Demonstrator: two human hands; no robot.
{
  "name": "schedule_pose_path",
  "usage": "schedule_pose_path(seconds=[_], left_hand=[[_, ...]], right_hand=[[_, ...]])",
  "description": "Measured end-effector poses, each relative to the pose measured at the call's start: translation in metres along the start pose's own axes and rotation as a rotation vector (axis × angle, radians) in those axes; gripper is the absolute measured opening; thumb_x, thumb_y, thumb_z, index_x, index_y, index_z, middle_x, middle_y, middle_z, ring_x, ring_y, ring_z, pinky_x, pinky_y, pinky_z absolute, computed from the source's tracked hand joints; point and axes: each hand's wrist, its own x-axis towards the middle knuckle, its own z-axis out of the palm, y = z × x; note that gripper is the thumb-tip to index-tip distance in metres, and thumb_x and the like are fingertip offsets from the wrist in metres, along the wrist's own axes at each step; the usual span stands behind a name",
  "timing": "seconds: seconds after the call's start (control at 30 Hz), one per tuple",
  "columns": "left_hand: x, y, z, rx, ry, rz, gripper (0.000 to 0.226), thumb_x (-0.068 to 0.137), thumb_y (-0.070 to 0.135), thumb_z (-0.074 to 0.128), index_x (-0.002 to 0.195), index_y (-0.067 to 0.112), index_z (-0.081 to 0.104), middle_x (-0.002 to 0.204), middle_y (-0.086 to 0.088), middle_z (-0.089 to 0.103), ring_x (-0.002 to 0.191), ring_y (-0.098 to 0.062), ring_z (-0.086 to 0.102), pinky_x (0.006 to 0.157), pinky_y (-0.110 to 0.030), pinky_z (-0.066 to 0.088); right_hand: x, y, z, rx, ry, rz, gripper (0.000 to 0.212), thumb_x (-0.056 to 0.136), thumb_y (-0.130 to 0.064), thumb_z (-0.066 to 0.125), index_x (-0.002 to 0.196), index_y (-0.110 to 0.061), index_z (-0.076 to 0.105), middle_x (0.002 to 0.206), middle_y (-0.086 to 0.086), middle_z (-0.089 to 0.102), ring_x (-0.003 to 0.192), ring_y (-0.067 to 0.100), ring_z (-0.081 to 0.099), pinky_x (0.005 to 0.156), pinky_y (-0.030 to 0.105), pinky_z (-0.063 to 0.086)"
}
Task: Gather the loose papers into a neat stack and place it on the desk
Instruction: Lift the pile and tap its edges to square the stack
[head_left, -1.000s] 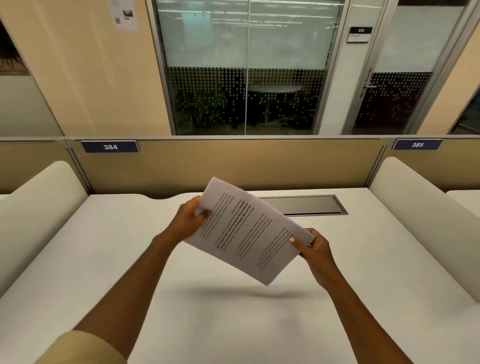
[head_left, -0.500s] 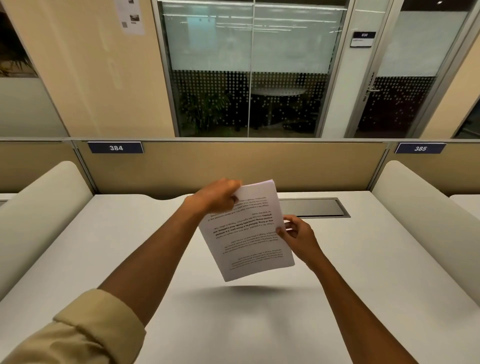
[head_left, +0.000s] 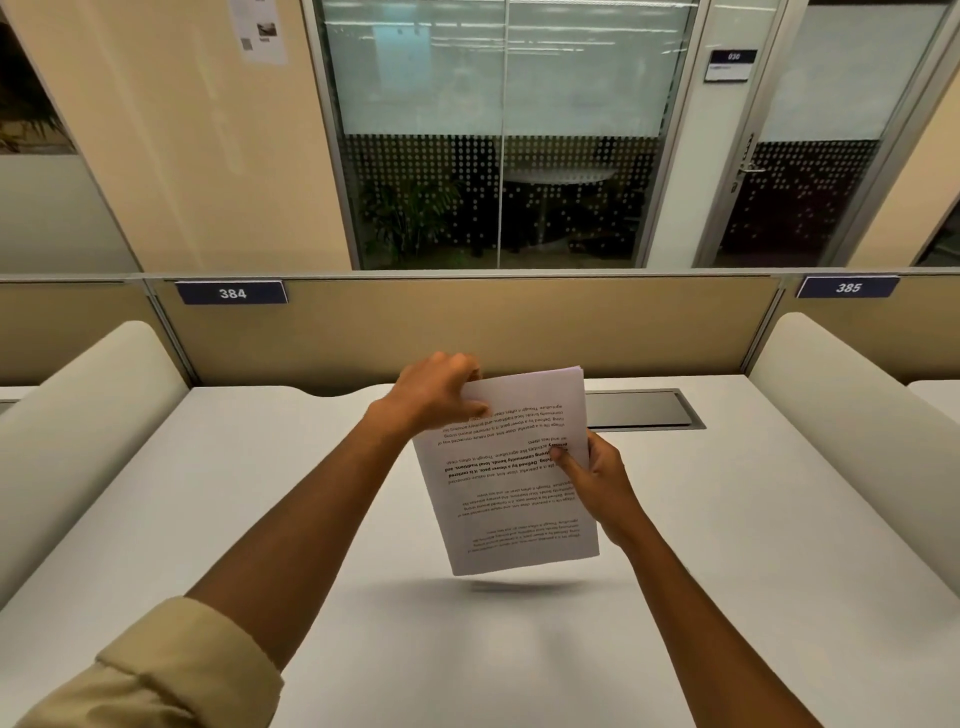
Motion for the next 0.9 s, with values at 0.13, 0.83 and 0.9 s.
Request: schedule_pose_path(seconds=[0.13,0.83,0.9], left_hand=[[-0.015,-0.03,0.006,-0.173,0.101,-0.114,0.042,0.071,0.048,0.081,0.083,0.015,0.058,0.088,0.001,0.068,0.081,-0.023,0.064,0.067,-0.043,0.057],[-0.08,0.014,0.148,-1.096,0.643,-0.531,0.021,0.1,0.019,0.05,0.098,0.039,0.055,0.096,0.006,0.067,0.086,-0.016,0.067,0.065,-0.027,0.059],[-0.08,0.019,0.147,-1.095,0.678,-0.535,0.024,0.101,0.018,0.049,0.096,0.042,0.053,0.094,0.012,0.065,0.082,-0.013,0.067,0.057,-0.015,0.055]], right_hand=[[-0.003,0.005,-0.005,0.005,0.021,0.015,0.018,0.093,-0.025,0.06,0.112,-0.024,0.06,0.105,-0.001,0.072,0.087,0.02,0.072,0.065,0.027,0.06],[-0.01,0.016,0.023,0.125,0.155,0.03,0.019,0.092,-0.024,0.062,0.108,-0.033,0.059,0.1,-0.007,0.071,0.084,0.019,0.072,0.059,0.022,0.058],[-0.011,0.016,0.025,0.129,0.169,0.037,0.018,0.092,-0.024,0.062,0.106,-0.035,0.059,0.099,-0.008,0.071,0.083,0.019,0.071,0.057,0.02,0.057]])
